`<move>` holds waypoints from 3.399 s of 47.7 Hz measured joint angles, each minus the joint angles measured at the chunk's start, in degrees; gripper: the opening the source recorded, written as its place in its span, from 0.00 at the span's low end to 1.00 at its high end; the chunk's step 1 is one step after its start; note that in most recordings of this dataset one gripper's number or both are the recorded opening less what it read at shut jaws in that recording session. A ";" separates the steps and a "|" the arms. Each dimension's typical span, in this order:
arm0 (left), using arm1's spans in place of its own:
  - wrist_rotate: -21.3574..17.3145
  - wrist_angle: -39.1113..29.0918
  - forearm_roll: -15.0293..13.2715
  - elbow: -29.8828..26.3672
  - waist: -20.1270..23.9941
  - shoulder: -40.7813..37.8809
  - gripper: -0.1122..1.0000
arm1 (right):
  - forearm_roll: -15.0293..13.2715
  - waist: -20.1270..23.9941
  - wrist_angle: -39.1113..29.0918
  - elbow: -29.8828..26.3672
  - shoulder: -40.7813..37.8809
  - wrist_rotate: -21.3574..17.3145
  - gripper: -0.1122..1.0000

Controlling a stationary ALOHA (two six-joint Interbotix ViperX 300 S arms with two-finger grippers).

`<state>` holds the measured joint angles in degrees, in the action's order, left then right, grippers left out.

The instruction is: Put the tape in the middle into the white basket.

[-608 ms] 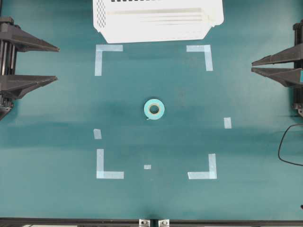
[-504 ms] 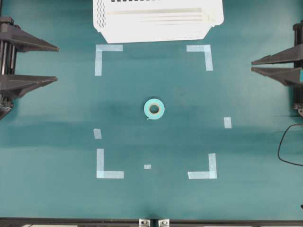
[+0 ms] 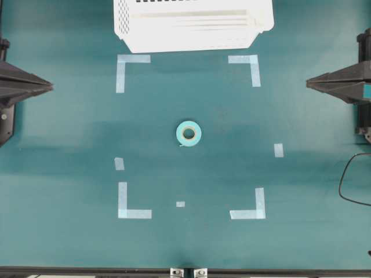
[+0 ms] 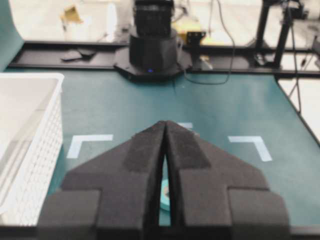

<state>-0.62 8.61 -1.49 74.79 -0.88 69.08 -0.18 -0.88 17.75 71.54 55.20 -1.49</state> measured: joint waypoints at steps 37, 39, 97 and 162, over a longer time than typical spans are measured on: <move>1.49 -14.15 -0.09 6.86 0.00 10.99 0.00 | 0.00 0.00 6.59 -0.09 -6.77 -3.43 1.00; 1.49 -15.12 0.00 7.21 0.00 10.99 0.00 | 0.00 0.00 6.59 -0.18 -7.21 -3.52 1.00; 1.58 -16.26 -0.09 10.72 0.00 11.51 0.00 | 0.00 -0.09 10.90 -14.06 -41.48 -4.48 1.00; 1.58 -16.26 -0.09 10.72 0.00 11.51 0.00 | -0.09 3.43 10.72 -22.50 -59.24 -13.18 1.00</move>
<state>0.97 -7.65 -1.58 85.52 -0.88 80.60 -0.26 2.55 28.48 49.04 -4.04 -14.68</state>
